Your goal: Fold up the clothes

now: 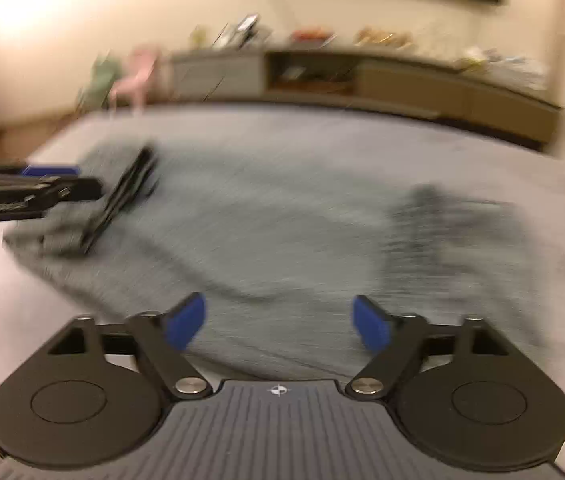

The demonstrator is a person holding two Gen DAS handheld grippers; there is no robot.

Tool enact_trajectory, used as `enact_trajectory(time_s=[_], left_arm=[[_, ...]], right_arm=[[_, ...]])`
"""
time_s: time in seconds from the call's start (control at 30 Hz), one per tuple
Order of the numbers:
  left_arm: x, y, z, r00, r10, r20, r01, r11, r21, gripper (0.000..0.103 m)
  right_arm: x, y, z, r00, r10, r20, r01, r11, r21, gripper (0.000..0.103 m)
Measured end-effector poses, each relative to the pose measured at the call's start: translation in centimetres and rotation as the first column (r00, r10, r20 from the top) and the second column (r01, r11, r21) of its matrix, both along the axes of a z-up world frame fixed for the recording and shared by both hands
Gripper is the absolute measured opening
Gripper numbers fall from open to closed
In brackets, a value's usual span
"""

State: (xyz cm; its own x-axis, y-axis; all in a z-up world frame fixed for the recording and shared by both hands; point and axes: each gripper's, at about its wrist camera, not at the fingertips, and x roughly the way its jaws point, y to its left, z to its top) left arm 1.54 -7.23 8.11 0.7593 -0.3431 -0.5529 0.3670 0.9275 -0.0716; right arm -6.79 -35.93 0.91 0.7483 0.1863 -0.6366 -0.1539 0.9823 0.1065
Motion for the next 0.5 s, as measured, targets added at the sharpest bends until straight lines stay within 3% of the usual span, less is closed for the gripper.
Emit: enact_trajectory(time_s=[0.07, 0.17, 0.3, 0.4, 0.47, 0.5], left_arm=[[-0.1, -2.9, 0.9, 0.999, -0.034, -0.021, 0.033, 0.999, -0.029, 0.055], [0.4, -9.6, 1.7, 0.992, -0.115, -0.050, 0.115, 0.993, 0.011, 0.058], [1.5, -18.6, 2.1, 0.972, -0.222, -0.077, 0.230, 0.967, 0.113, 0.067], [2.8, -24.7, 1.2, 0.958, -0.264, -0.110, 0.280, 0.946, 0.164, 0.070], [3.9, -28.2, 0.0, 0.944, -0.291, -0.154, 0.315, 0.934, 0.170, 0.072], [4.5, -29.8, -0.7, 0.938, -0.296, -0.180, 0.327, 0.928, 0.178, 0.072]], right_arm=[[-1.5, -4.7, 0.2, 0.991, -0.131, 0.035, 0.129, 0.990, 0.056, 0.089], [-2.2, -10.3, -1.5, 0.954, -0.300, 0.009, 0.298, 0.949, 0.101, 0.089], [-1.3, -13.5, -4.0, 0.935, -0.351, -0.049, 0.354, 0.919, 0.171, 0.086], [-1.4, -13.8, -5.8, 0.931, -0.360, -0.065, 0.366, 0.915, 0.169, 0.070], [-1.6, -13.0, -5.8, 0.941, -0.336, -0.035, 0.338, 0.934, 0.116, 0.037], [-1.8, -12.7, -5.8, 0.946, -0.324, -0.018, 0.324, 0.941, 0.099, 0.033]])
